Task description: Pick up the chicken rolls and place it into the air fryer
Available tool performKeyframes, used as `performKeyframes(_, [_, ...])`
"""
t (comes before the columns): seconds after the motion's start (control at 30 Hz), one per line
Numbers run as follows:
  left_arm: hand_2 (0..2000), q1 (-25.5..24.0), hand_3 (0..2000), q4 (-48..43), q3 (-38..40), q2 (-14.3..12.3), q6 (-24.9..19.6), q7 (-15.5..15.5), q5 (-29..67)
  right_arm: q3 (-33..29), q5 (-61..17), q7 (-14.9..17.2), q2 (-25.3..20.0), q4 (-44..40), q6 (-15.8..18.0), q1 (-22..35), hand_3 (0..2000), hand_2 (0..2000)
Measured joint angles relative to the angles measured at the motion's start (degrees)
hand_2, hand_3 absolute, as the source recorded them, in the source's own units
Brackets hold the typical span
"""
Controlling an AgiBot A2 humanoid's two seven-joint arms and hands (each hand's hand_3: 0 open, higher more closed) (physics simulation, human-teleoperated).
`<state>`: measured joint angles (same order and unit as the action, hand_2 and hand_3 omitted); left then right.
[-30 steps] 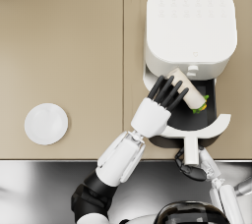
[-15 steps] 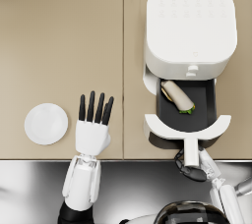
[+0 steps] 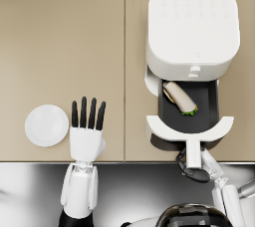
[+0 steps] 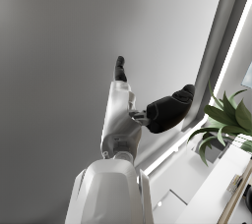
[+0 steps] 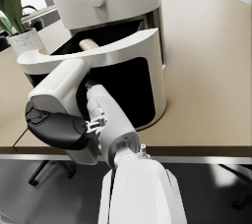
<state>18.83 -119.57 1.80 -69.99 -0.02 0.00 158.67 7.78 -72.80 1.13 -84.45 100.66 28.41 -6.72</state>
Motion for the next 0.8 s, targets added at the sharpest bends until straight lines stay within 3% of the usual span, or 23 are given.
performKeyframes(0.1, [0, -1.64, 0, 0.17, 3.12, -0.32, 0.0, 0.0, 0.0, 1.52, 0.16, 0.19, 1.87, -0.83, -0.48, 1.94, 2000, 2000])
performKeyframes(0.2, [0, -2.71, 0, 0.6, 4.83, -0.53, 0.0, 0.0, -0.01, 7.96, 0.38, -0.54, 8.82, -8.2, 0.73, 12.55, 2000, 2000])
performKeyframes(0.27, [0, -3.27, 0, 0.87, 5.51, -0.64, 0.0, 0.0, -0.01, 14.15, 0.72, -0.26, 13.98, -13.45, -2.9, 20.78, 2000, 2000])
performKeyframes(0.4, [0, -4.06, 0, 1.52, 6.06, -0.77, 0.01, 0.0, -0.01, 19.46, 0.9, -0.17, 15.79, -20.3, -6.1, 28.9, 2000, 2000])
performKeyframes(0.57, [0, -3.37, 0, 3.65, 5.04, -0.54, 0.01, 0.0, 0.0, 25.77, 0.93, -0.42, 17.52, -27.26, -7.44, 37.2, 2000, 2000])
performKeyframes(0.8, [0, -1.66, 0, 6.85, 3.36, -0.35, 0.01, 0.0, 0.01, 31.9, 0.96, -1.3, 17.49, -34.82, -9.55, 45.0, 2000, 2000])
